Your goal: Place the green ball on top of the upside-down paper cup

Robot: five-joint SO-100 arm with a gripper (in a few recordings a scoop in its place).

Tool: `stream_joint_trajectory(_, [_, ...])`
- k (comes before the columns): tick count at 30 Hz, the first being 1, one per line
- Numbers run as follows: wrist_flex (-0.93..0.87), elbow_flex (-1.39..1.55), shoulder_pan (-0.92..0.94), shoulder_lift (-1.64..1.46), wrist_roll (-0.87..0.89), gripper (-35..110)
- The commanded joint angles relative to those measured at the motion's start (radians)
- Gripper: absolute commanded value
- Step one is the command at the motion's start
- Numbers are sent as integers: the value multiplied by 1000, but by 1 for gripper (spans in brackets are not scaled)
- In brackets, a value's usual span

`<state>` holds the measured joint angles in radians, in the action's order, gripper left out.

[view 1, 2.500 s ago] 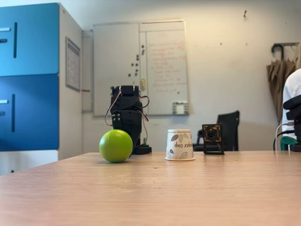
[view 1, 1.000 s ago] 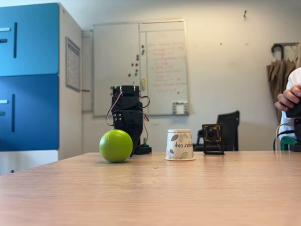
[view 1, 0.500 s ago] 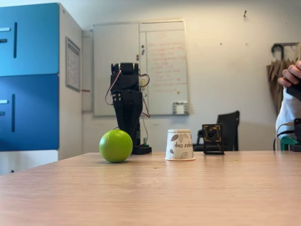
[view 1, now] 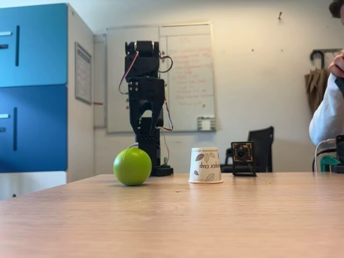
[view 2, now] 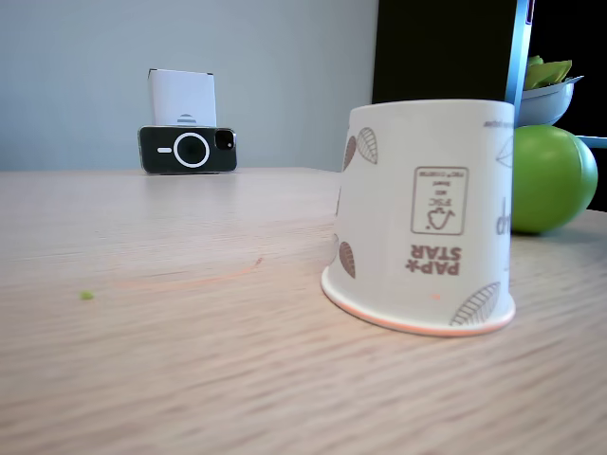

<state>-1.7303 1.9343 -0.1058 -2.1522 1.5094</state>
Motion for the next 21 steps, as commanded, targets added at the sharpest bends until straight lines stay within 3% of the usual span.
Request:
stream_joint_trajectory(1, [-12,-87,-29,57,15,31])
stream_joint_trajectory(11, [60,-172,-81,238,-34,48])
stream_joint_trajectory(21, [153,-164,-100,374,-44,48])
